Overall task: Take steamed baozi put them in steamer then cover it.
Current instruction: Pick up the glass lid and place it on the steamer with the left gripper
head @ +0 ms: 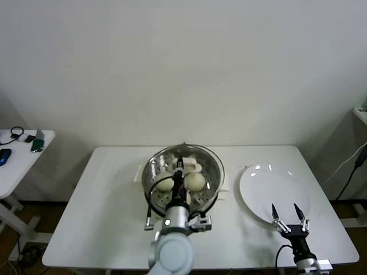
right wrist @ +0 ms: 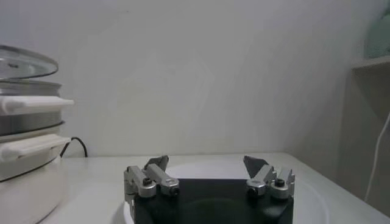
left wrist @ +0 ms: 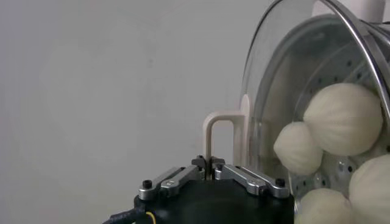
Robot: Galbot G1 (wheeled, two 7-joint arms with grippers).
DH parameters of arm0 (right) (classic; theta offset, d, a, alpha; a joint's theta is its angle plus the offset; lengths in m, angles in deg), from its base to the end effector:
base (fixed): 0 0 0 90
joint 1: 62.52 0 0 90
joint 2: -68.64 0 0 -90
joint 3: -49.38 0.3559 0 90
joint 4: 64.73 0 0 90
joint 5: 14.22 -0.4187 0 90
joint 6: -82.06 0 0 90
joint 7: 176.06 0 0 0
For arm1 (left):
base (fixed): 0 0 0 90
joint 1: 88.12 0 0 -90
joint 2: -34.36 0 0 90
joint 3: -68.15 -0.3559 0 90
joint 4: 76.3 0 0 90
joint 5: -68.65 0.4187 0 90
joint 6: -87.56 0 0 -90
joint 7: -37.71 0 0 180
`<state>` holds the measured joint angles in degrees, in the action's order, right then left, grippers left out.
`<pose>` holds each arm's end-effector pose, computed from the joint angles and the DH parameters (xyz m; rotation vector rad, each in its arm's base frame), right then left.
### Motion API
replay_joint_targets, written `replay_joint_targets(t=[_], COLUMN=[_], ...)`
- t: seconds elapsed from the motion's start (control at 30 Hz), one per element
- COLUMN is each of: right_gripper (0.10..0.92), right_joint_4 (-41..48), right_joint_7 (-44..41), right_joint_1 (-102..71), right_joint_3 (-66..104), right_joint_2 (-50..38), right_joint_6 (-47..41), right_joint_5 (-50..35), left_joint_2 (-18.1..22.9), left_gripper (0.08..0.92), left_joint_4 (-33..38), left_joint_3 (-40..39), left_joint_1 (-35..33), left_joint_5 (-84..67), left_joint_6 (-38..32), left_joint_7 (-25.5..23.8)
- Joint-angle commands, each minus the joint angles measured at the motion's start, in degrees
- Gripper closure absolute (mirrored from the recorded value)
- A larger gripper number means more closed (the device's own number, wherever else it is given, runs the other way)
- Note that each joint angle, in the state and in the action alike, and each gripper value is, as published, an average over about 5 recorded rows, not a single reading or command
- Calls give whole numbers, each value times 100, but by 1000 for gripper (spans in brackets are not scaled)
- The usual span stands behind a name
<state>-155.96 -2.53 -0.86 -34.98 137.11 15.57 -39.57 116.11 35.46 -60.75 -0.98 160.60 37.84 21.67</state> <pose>0.2206 -0.1656 -0.4685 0.0167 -3.1173 -0.0383 0.2906 -0.2129 -0.2485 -0.0174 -2.2942 -2.1317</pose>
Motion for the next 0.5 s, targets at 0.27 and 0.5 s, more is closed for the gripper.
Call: replay_joint_targets(t=[0.27,0.5], right_gripper=[203,203], right_joint_4=[8,13], right_joint_7=[-13,-36], right_joint_1=[0,0], right_joint_3=[25,4], right_joint_2=[-16,7], right_joint_6=[28,51], right_joint_5=[2,9], left_joint_2=[-61,-47], left_gripper=[866,866], left_joint_4=[-250,-370], left_joint_3=[90,135], left_joint_1=[24,38], left_joint_5=[-79,-79], left_joint_6=[-13,-21], left_joint_7=[167,299])
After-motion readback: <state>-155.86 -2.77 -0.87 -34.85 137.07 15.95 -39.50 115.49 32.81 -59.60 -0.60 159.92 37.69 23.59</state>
